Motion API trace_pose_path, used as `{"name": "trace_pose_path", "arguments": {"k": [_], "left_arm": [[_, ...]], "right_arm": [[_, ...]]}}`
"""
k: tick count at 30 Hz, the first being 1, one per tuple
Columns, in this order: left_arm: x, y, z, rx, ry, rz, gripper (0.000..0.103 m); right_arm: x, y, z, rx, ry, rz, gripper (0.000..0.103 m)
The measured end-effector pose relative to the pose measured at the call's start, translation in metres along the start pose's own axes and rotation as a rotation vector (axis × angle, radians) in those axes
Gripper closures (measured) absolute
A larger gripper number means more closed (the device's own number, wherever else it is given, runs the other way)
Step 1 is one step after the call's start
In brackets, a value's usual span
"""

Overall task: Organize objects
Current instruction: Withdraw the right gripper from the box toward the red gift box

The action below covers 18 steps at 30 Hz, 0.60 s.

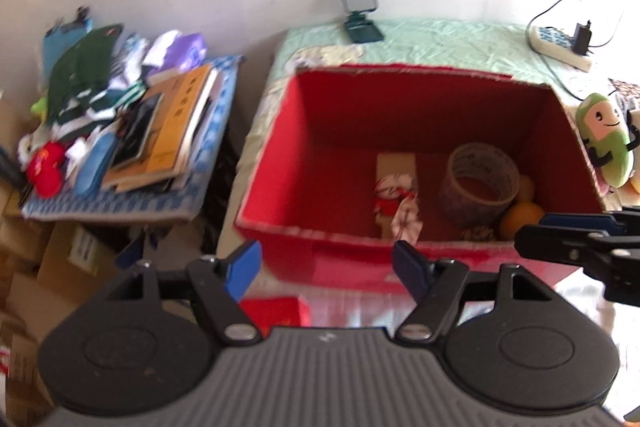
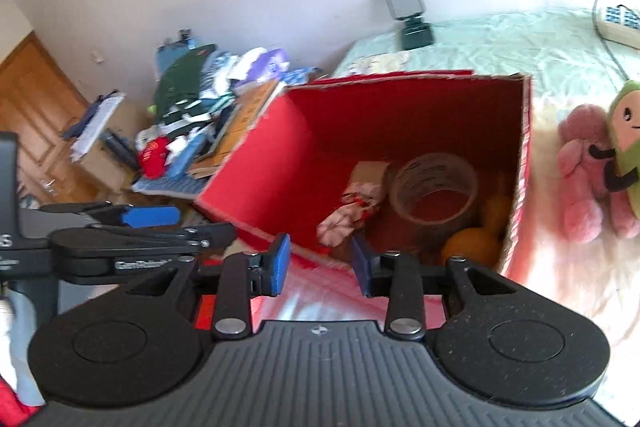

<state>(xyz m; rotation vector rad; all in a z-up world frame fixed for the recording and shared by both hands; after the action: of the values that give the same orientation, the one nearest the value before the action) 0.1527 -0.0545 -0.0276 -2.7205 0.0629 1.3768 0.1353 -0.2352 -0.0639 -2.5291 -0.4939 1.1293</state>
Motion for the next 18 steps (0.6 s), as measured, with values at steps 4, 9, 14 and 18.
{"name": "trace_pose_path", "arguments": {"k": [4,9,14,18], "left_arm": [[-0.006,-0.012,0.021,-0.035,-0.025,-0.039,0.027],[-0.004,-0.029,0.044,-0.069,-0.064,-0.045,0.026],[0.005,-0.05,0.06,-0.069,-0.095,-0.026,0.026],[0.011,-0.069,0.079,-0.081,-0.124,0.038,0.023]], "right_arm": [[-0.001,-0.017,0.011,-0.012,-0.026,-0.062,0.064],[0.011,-0.036,0.03,-0.02,-0.075,-0.083,0.063],[0.032,-0.045,0.047,0.013,-0.124,-0.044,0.06],[0.051,-0.051,0.058,0.066,-0.17,-0.029,0.059]]}}
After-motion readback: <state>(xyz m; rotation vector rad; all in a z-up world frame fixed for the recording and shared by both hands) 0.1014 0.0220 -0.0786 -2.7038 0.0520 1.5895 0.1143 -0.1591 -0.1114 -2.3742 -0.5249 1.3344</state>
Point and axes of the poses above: each gripper's, at about its wrist camera, not at the fingertips, and x roughly the way its jaws point, y to its right, z to its underside, the point moved 9 cm from there along x, roughly the way its jaws point, and after that the axes turned 5 degrees about z, right-handed, at the moved point
